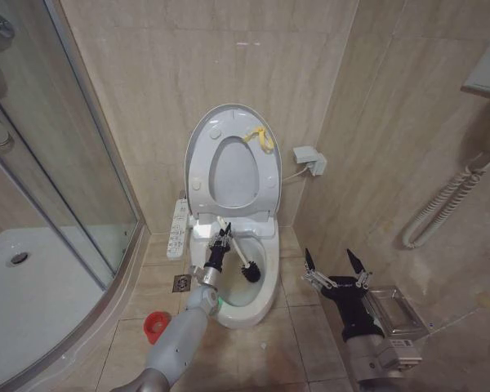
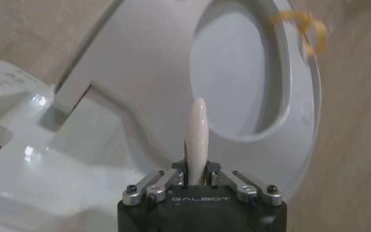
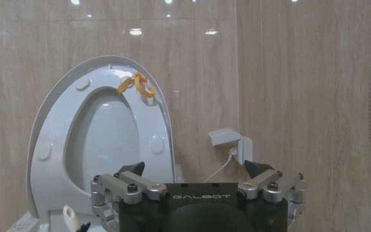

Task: Open the toilet lid, clean the toilet bowl with a toilet brush, close the toilet lid, and flush.

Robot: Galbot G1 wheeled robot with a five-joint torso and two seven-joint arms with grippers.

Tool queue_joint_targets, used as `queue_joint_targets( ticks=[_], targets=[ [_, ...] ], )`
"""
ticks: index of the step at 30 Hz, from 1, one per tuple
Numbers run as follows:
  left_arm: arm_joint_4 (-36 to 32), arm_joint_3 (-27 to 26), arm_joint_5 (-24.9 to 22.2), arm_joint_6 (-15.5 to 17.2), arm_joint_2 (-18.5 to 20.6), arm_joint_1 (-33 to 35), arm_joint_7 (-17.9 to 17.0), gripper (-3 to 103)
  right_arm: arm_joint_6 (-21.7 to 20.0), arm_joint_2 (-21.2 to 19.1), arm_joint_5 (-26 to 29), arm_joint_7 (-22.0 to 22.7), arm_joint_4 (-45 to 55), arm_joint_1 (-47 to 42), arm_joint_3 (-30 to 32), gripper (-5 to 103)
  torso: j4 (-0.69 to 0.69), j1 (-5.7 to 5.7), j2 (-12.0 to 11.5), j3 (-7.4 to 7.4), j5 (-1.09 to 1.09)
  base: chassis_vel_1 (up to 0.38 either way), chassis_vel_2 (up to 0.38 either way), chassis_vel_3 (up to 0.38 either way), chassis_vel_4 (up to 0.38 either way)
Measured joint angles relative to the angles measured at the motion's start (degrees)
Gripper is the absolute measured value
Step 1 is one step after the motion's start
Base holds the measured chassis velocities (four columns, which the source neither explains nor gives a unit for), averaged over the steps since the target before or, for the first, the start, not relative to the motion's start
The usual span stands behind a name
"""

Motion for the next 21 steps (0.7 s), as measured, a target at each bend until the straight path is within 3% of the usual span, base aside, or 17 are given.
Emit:
queue_joint_targets(
  ticks=[3,4,7,11,17,21],
  targets=[
    [1.82,-0.63,6.85,-1.26,1.03,0.44,2.13,19,0.0,0.0,0.0,0.0,0.0,0.0,0.0,100,0.03,0.0,0.0,0.0,0.0,0.0,0.0,0.0,0.0],
    [1.82,-0.63,6.85,-1.26,1.03,0.44,2.13,19,0.0,0.0,0.0,0.0,0.0,0.0,0.0,100,0.03,0.0,0.0,0.0,0.0,0.0,0.0,0.0,0.0],
    [1.82,-1.45,16.26,-3.64,2.09,0.27,3.84,19,0.0,0.0,0.0,0.0,0.0,0.0,0.0,100,0.02,0.0,0.0,0.0,-0.01,0.0,0.0,0.0,0.0],
    [1.38,-1.49,19.11,-4.66,1.8,-1.04,3.6,19,0.0,0.0,0.0,0.0,0.0,0.0,0.0,100,0.0,0.0,0.0,0.01,-0.01,0.0,0.0,0.0,0.0],
    [0.66,-1.31,17.6,-4.8,0.39,-1.31,1.55,19,0.0,0.0,0.0,0.0,0.0,0.0,0.0,100,-0.01,0.01,0.0,0.01,0.0,0.0,0.0,0.0,0.0],
    [-1.21,-0.46,3.83,-2.26,-1.09,-0.04,-1.87,19,0.0,0.0,0.0,0.0,0.0,0.0,0.0,100,0.01,0.0,0.0,0.0,-0.01,0.0,0.0,0.0,0.0]
  ],
)
